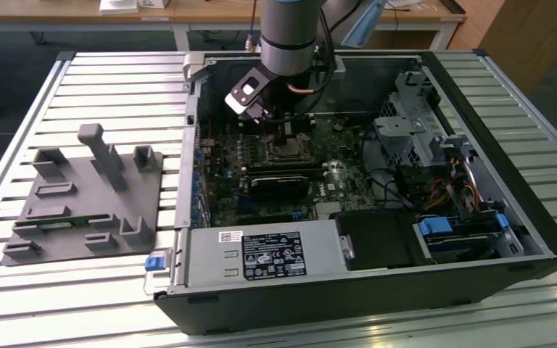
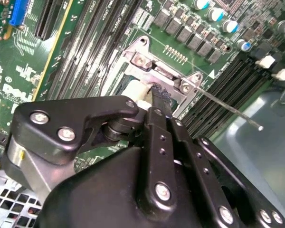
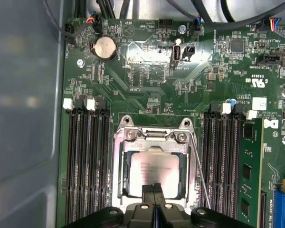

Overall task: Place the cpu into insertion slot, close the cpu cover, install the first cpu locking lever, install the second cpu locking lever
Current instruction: 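Close the cpu cover, then install the first cpu locking lever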

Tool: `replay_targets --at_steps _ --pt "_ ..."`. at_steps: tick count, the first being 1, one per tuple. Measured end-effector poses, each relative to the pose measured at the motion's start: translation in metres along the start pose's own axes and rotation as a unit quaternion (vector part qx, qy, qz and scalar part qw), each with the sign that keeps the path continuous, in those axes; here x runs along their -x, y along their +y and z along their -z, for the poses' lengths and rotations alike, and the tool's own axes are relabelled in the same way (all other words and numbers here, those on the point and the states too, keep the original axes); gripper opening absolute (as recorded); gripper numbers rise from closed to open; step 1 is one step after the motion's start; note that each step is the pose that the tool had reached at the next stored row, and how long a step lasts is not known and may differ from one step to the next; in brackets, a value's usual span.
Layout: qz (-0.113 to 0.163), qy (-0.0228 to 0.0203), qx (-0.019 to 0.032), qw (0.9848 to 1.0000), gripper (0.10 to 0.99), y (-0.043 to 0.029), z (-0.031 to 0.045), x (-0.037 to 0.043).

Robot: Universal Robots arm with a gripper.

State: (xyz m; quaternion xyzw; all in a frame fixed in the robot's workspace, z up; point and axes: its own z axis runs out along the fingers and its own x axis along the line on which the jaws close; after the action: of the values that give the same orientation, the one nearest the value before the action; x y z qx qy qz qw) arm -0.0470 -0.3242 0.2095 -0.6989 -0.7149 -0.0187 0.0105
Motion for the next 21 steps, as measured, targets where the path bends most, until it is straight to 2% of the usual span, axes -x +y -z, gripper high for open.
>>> replay_targets --at_steps 8,18,21 --pt "0.000 0.0000 0.0000 1.0000 0.106 0.0116 -0.0001 0.0003" --pt "0.000 0.0000 0.0000 1.0000 0.106 0.0149 -0.0001 0.0003" --pt "0.000 0.0000 0.0000 1.0000 0.106 0.0149 0.0021 0.0002"
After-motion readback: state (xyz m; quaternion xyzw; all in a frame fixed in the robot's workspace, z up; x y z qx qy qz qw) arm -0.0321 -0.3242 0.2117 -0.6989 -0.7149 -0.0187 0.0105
